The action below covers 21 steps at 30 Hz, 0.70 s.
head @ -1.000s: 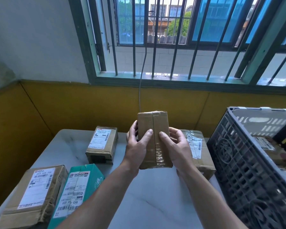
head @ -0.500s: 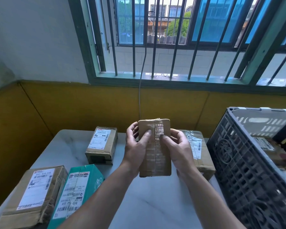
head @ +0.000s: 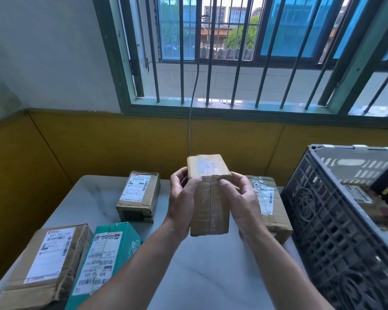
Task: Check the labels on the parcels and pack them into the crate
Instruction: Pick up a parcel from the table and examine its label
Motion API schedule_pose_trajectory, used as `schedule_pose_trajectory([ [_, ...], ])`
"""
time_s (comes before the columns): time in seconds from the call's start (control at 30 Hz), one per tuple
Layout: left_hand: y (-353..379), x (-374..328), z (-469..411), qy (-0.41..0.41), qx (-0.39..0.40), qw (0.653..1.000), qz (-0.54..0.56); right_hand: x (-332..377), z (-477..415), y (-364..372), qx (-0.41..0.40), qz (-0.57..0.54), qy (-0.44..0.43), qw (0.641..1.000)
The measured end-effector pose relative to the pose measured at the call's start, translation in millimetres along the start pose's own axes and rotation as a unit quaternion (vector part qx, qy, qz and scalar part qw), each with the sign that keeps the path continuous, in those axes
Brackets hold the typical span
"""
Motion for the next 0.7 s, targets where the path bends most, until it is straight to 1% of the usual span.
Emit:
schedule_pose_trajectory([
  [0.17,1.2,-2.1,1.6,0.000,0.016,1.000,-0.006,4.5,2.4,1.8,0.000,0.011,-0.006,1.000],
  [0.27,1.9,-1.4,3.0,-0.006,0.026,0.999,-0.021,6.4,3.7,2.0,0.010,0.012,0.006,1.000],
  [0.43,1.1,-2.7,2.6,0.007,0.009,1.000,-0.027,5.2,3.4,1.8,0.026,0.013,0.023,0.999],
  [0.7,0.6,-0.9,-0.3,-0.007,0.005,1.000,-0.019,-1.8,-3.3,0.0,-0.025,0.035,0.011,0.999],
])
Point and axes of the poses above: each hand's wrist, its own z-axis away from the middle knuckle, its own y-axis out of the palm, x = y × z, the point moved 3 cm from there along -z, towards the middle knuckle, and after that the axes turned 10 degrees about -x, right-handed, at the moved point
